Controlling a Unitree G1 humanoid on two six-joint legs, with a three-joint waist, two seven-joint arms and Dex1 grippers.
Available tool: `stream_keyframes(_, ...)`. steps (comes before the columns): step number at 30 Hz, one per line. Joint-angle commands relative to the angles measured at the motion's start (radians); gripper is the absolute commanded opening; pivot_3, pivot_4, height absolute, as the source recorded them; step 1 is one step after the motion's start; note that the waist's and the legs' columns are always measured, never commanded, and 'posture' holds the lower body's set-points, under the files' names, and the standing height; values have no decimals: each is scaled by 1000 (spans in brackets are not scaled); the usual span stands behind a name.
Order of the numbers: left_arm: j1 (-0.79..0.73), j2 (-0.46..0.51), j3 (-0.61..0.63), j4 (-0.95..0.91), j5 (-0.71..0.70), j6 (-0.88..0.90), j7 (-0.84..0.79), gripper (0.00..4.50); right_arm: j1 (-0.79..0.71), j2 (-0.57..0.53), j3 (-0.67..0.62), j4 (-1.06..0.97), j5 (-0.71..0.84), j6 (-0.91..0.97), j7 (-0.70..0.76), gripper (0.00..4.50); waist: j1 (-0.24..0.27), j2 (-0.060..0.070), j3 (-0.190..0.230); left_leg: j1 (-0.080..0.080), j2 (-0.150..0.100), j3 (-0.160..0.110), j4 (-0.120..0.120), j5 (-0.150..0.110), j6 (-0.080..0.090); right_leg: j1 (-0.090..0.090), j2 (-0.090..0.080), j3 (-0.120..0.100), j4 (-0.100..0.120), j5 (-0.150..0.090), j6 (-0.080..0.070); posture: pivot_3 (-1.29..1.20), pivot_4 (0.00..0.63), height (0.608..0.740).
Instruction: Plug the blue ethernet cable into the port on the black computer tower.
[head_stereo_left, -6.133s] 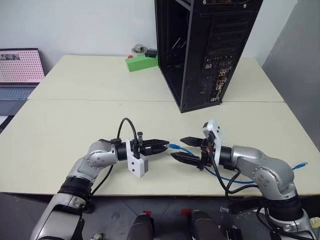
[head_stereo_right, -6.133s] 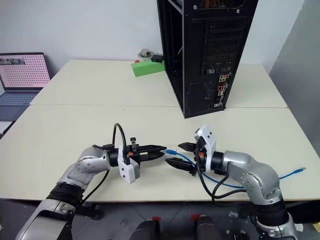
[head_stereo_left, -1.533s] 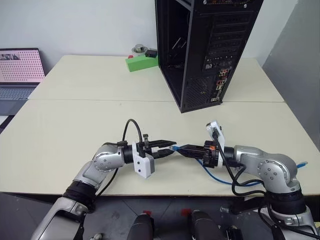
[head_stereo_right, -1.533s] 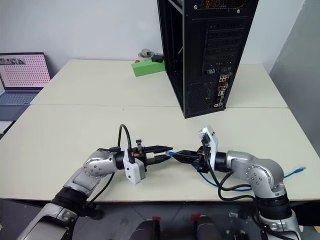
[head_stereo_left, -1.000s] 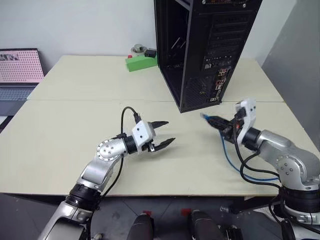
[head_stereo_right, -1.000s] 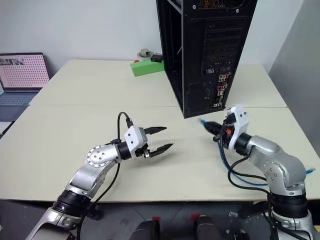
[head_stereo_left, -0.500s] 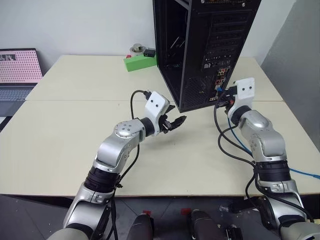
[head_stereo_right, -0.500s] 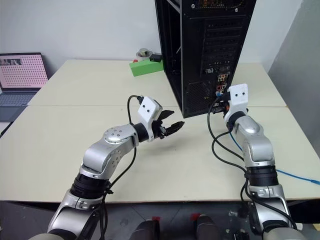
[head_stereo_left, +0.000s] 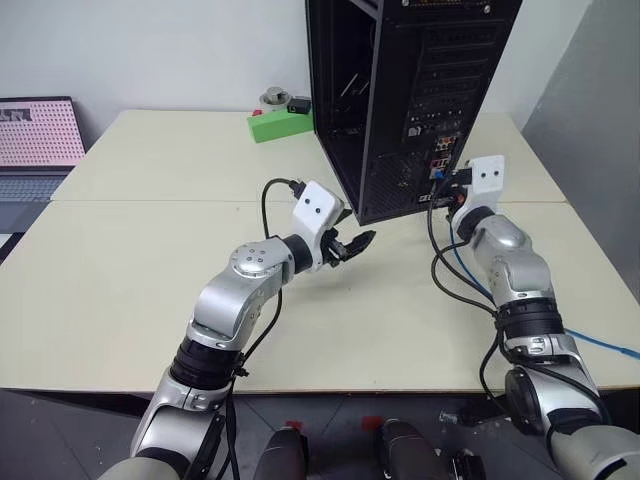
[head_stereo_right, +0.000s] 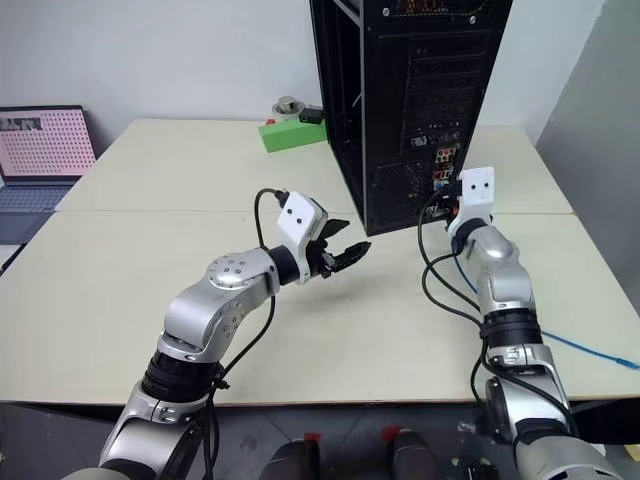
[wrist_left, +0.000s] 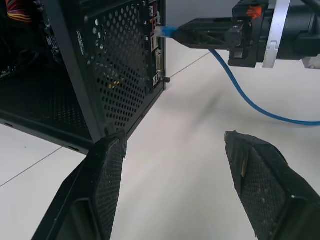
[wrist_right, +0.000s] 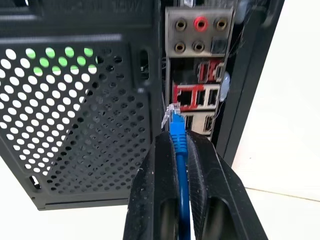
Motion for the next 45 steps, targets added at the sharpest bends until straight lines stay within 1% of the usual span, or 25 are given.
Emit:
stream_keyframes(1,-5,-1,26,-47,2,-4,1,3311,-44,-2,-20,7,-7,-56,13,0,0,0,0,0,0,0,0,0,0,0,0,0,0,0,0,0,150,740)
stream_keyframes(12,-4,6,25,-49,5,-2,-2,3311,-78,-12,-24,87,-31,-109,5,0,-2,0,0,0,0,0,0,0,0,0,0,0,0,0,0,0,150,740)
stream_keyframes(23,0,17,26,-57,3,-1,-10,3311,-87,-14,-35,125,-44,-135,-11,0,-7,0,0,0,0,0,0,0,0,0,0,0,0,0,0,0,150,740)
stream_keyframes(32,1,21,34,-57,-3,-11,-28,3311,-91,-9,-36,147,-45,-152,5,0,-7,0,0,0,0,0,0,0,0,0,0,0,0,0,0,0,150,740)
stream_keyframes(40,-8,5,12,-42,22,-38,-28,3311,-100,-10,-33,164,-47,-161,17,0,-7,0,0,0,0,0,0,0,0,0,0,0,0,0,0,0,150,740)
stream_keyframes(45,-22,-31,-27,-7,53,-81,-35,3311,-104,-9,-32,173,-50,-166,20,0,-7,0,0,0,0,0,0,0,0,0,0,0,0,0,0,0,150,740)
